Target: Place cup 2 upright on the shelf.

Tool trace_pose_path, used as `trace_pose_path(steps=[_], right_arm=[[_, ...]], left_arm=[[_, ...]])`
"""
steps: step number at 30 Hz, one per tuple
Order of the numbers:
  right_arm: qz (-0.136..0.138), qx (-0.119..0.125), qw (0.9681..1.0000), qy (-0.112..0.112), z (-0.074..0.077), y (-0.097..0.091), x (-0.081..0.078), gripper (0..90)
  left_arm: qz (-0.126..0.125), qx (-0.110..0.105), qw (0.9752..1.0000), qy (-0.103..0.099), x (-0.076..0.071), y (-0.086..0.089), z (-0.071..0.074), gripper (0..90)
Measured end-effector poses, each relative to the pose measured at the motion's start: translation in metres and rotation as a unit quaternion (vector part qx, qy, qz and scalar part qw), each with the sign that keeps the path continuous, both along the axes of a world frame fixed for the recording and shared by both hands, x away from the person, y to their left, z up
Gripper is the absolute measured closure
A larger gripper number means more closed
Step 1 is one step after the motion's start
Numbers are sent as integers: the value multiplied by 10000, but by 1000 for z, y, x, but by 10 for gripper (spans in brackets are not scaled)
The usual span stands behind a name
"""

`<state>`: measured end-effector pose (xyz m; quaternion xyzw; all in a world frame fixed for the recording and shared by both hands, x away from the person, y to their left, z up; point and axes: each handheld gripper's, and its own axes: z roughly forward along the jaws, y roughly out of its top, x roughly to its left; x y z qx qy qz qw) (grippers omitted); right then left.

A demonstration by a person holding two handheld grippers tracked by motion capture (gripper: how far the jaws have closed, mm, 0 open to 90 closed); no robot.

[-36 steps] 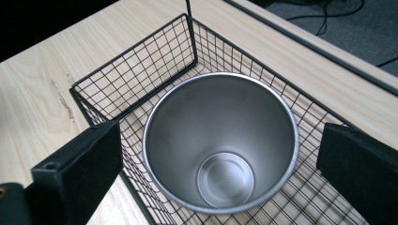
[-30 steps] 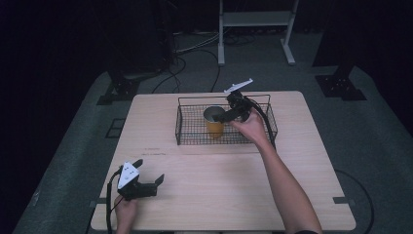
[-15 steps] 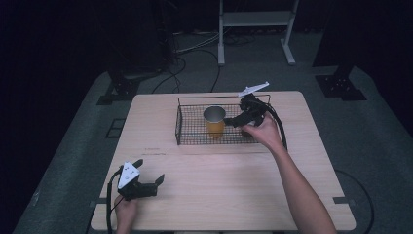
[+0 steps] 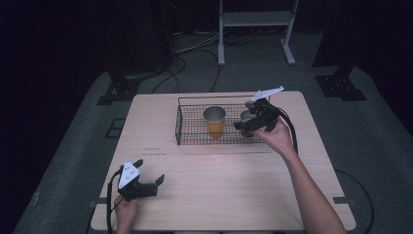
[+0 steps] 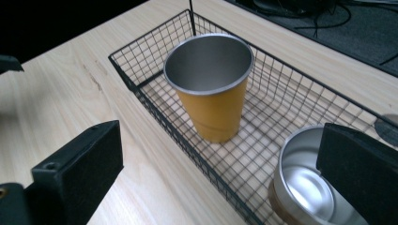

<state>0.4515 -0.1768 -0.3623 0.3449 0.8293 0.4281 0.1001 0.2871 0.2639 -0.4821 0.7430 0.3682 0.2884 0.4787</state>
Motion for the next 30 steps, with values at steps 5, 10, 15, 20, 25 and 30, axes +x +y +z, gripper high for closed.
trace_pose_path(steps=[5,10,15,20,25,30], right_arm=[[-65,-40,10000,-17,-1,-11,-7,2],[-93,-56,9999,-29,-5,-19,-13,2],[-90,-26,10000,-30,-8,-24,-19,3],[-130,-33,9999,-39,-10,-30,-26,3],[-98,-75,9999,-25,-14,-36,-32,3],[-130,-55,9999,28,-19,-42,-38,3]], left_arm=[[-1,5,10000,3,0,0,0,0],[2,15,10000,4,0,0,0,0],[2,24,10000,6,0,0,0,0],[4,24,10000,6,0,0,0,0],[5,26,10000,6,0,0,0,0],[6,43,10000,4,0,-1,0,0]])
